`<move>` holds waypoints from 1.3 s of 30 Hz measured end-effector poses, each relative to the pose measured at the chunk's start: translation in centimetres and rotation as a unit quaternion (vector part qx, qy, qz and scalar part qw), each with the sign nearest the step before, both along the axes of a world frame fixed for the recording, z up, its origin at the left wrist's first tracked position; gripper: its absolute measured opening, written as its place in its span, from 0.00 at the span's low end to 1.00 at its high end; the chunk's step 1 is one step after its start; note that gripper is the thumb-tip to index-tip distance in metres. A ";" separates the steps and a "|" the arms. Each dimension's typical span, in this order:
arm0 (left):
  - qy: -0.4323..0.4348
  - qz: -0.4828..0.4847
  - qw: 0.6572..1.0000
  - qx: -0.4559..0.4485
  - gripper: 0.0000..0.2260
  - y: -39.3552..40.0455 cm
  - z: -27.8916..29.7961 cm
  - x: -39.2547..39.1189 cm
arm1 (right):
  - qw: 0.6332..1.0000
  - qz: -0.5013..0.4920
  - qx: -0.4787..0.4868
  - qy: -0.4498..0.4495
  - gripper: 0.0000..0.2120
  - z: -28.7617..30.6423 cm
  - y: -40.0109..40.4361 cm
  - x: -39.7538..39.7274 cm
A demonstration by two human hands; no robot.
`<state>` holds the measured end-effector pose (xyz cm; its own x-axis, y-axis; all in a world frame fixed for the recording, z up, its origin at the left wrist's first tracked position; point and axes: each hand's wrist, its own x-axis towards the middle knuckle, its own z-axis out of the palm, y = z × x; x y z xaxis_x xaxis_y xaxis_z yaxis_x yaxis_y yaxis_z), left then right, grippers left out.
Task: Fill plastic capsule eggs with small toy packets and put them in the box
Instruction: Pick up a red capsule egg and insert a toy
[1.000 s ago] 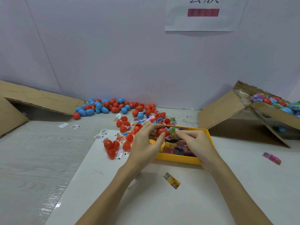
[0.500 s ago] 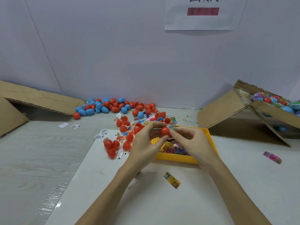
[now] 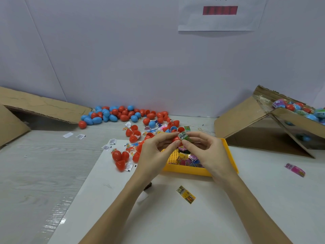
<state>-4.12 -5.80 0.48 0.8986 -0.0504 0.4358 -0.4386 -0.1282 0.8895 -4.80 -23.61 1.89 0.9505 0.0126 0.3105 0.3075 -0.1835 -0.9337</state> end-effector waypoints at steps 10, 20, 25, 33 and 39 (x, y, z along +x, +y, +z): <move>-0.001 -0.001 1.000 -0.002 0.15 0.1 0.1 -0.1 | 1.000 0.005 0.005 -0.011 0.17 0.1 0.0 -0.1; -0.009 0.006 1.000 -0.002 0.15 0.1 0.2 -0.1 | 1.000 0.015 -0.003 -0.008 0.14 0.2 0.2 -0.2; -0.039 0.023 0.999 -0.006 0.13 -0.2 0.1 -0.4 | 1.000 0.009 -0.008 0.004 0.14 0.2 0.2 -0.2; -0.158 0.079 0.976 0.130 0.24 -0.5 -0.3 -0.6 | 0.994 0.044 0.063 0.074 0.14 0.6 0.5 -0.7; -0.190 0.071 0.971 0.129 0.22 -0.1 -0.3 -0.5 | 0.968 0.084 0.179 0.153 0.21 0.7 0.6 -0.9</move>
<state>-4.64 -5.94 0.15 0.6813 -0.0899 0.7265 -0.6905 -0.4084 0.5970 -5.66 -22.99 2.61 0.9927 0.1178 0.0270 0.0032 0.1976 -0.9803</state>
